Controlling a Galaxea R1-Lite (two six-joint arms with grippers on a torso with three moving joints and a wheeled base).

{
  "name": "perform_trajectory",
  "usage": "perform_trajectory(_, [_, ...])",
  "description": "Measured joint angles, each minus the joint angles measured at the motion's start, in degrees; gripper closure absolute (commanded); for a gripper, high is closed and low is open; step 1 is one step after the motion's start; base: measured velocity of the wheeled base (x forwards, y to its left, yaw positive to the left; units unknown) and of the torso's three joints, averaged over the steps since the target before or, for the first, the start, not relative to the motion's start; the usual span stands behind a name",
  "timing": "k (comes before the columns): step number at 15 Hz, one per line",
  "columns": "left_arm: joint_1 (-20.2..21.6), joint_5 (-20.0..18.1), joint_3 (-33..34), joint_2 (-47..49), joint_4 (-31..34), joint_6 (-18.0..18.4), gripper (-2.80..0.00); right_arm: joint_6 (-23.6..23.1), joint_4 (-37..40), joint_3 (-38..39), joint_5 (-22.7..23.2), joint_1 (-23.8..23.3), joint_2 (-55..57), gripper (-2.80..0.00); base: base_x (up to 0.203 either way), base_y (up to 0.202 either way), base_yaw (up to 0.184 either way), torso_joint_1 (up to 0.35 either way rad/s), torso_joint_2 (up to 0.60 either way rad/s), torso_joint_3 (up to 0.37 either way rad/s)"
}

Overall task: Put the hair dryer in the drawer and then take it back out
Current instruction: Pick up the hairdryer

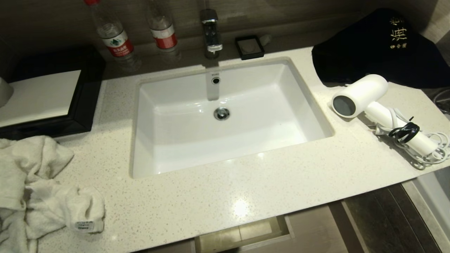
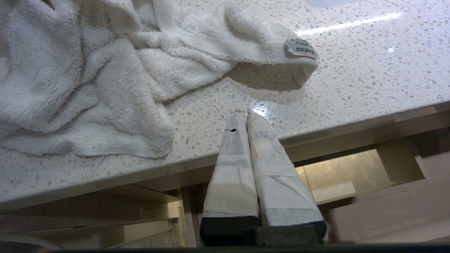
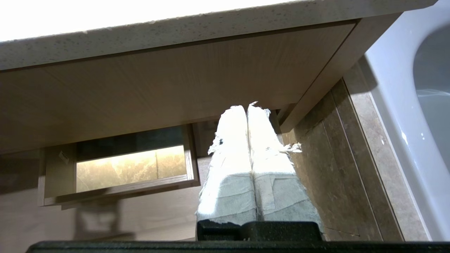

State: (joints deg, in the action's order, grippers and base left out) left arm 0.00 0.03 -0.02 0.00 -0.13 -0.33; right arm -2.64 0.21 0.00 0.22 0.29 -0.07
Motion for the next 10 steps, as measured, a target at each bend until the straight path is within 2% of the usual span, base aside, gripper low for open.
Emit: perform_trajectory(10, [0.0,0.0,0.0,0.0,0.0,0.0,0.00,-0.2,0.0,0.0,0.2,0.0,0.0,0.00,0.000,0.000,0.000,0.000,0.00,0.000])
